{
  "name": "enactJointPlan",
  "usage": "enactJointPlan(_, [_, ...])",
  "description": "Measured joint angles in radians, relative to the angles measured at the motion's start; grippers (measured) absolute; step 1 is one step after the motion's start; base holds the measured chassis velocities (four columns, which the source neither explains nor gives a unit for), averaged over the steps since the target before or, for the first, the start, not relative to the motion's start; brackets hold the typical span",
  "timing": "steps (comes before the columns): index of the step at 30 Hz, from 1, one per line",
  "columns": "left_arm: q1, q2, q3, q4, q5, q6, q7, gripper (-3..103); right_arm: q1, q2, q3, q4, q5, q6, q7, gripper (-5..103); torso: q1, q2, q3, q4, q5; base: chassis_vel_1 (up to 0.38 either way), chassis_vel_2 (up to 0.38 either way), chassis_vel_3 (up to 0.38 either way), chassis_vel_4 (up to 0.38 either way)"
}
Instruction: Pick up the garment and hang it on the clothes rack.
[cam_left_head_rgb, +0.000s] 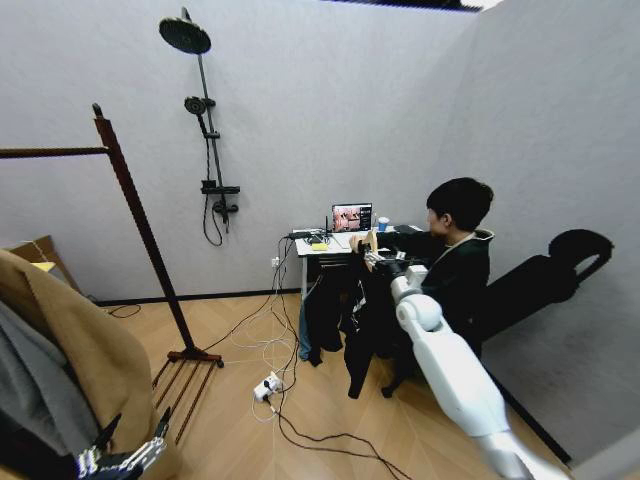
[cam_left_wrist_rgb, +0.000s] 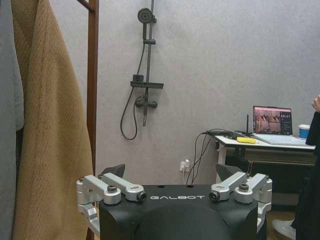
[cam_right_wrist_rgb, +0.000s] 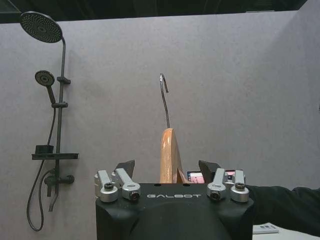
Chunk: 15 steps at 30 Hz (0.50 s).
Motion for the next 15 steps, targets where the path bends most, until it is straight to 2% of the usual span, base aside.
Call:
enactJointPlan(3, [0.0,0.0,0.0,0.0,0.0,0.0,0.0,100,0.006,0.013,-0.011,-0.019,-0.015,0.017,0.003,60,0.0,0.0,0.0,-0.0003,0.0,0.0,0.0,0.0,0.0])
enactJointPlan(4, [0.0,0.0,0.0,0.0,0.0,0.0,0.0,100,0.006,0.013,-0.011,-0.019,-0.015,0.017,0.003,60,0.0,0.0,0.0,-0.0003,0.0,0.0,0.0,0.0,0.0])
enactJointPlan(6, [0.0,0.0,0.0,0.0,0.0,0.0,0.0,100,0.007,0.023,-0.011,-0.029,-0.034,0.034,0.021,48,0.0,0.0,0.0,-0.0001,0.0,0.0,0.0,0.0,0.0])
enactJointPlan(7, [0.0,0.0,0.0,0.0,0.0,0.0,0.0,100,0.007,0.023,-0.011,-0.029,-0.034,0.034,0.021,48,0.0,0.0,0.0,-0.0001,0.0,0.0,0.0,0.0,0.0])
enactJointPlan(10, [0.0,0.0,0.0,0.0,0.0,0.0,0.0,100,0.003,0.024,-0.003,-0.038,-0.054,0.058,0.029,33,0.0,0.0,0.0,-0.0001,0.0001,0.0,0.0,0.0,0.0])
enactJointPlan(11, [0.0,0.0,0.0,0.0,0.0,0.0,0.0,100,0.003,0.024,-0.003,-0.038,-0.054,0.058,0.029,33,0.0,0.0,0.0,-0.0001,0.0001,0.0,0.0,0.0,0.0])
enactJointPlan(13, [0.0,0.0,0.0,0.0,0.0,0.0,0.0,100,-0.004,0.018,0.005,-0.038,-0.068,0.067,0.026,21,0.0,0.0,0.0,-0.0002,0.0002,0.0,0.0,0.0,0.0])
enactJointPlan(14, [0.0,0.0,0.0,0.0,0.0,0.0,0.0,100,-0.004,0.018,0.005,-0.038,-0.068,0.067,0.026,21,0.0,0.0,0.0,-0.0002,0.0002,0.0,0.0,0.0,0.0])
enactJointPlan(15, [0.0,0.0,0.0,0.0,0.0,0.0,0.0,100,-0.007,0.014,0.009,-0.038,-0.072,0.071,0.025,16,0.0,0.0,0.0,-0.0002,0.0001,0.0,0.0,0.0,0.0])
